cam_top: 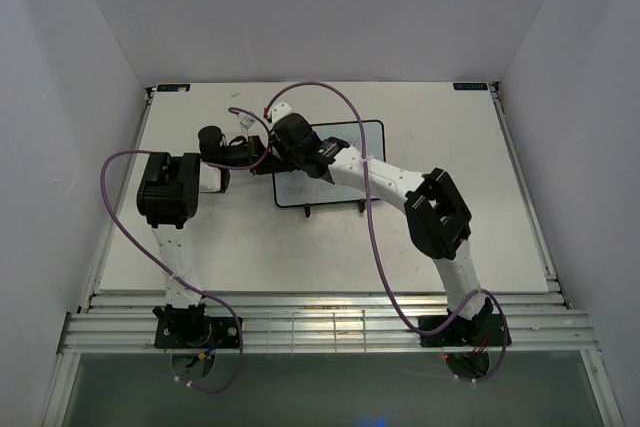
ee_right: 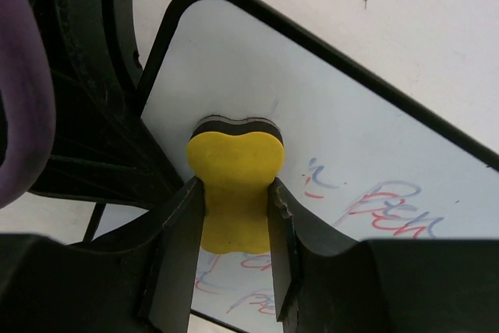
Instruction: Erase the whiteboard
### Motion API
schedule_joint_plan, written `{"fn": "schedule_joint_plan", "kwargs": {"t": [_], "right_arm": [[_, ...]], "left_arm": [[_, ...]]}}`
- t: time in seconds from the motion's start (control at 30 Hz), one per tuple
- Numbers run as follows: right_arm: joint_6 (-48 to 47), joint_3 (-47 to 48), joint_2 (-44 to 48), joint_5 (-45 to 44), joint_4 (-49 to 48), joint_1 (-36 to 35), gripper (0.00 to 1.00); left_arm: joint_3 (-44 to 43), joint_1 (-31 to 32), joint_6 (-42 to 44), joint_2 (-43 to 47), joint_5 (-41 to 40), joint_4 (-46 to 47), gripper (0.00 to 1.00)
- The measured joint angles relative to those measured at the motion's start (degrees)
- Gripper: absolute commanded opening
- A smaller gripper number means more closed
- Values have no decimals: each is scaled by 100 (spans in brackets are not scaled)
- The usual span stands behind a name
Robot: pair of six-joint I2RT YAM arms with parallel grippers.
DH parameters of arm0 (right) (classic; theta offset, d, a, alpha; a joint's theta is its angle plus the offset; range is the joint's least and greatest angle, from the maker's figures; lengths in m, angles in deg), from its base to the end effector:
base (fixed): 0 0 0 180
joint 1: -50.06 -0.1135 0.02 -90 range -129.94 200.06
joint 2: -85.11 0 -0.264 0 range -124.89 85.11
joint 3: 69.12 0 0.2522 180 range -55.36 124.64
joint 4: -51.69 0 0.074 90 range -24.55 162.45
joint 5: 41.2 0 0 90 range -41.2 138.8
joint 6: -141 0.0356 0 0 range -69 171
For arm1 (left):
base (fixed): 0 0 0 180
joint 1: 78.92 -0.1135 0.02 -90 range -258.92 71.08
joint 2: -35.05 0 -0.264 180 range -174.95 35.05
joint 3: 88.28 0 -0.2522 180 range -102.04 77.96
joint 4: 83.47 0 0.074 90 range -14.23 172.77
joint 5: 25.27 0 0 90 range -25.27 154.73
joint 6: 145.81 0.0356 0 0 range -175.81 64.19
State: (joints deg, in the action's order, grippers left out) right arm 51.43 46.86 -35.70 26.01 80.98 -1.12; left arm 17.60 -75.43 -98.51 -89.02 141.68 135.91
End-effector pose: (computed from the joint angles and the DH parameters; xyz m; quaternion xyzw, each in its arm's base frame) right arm 0.3210 0.3770 0.2591 -0.2875 0.8221 0.0428 0.4895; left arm 0.4079 -0.0596 0.1241 0.1724 0.7007 -0.6365 0.2724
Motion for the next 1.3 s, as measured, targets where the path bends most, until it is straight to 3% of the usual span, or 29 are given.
{"fn": "schedule_joint_plan", "kwargs": {"t": [0.5, 0.87, 1.0, 1.3], "right_arm": [[378, 162, -96, -321, 463, -44, 32], [560, -79, 306, -380, 557, 636, 32], [483, -59, 297, -369, 570, 566, 32], [212, 1480, -680, -343, 839, 66, 32]], "left_arm": [[33, 11, -138, 0, -17, 140, 0], [37, 15, -258, 0, -46, 153, 0], [52, 15, -284, 0, -28, 197, 0], [76, 11, -330, 0, -7, 210, 0]]}}
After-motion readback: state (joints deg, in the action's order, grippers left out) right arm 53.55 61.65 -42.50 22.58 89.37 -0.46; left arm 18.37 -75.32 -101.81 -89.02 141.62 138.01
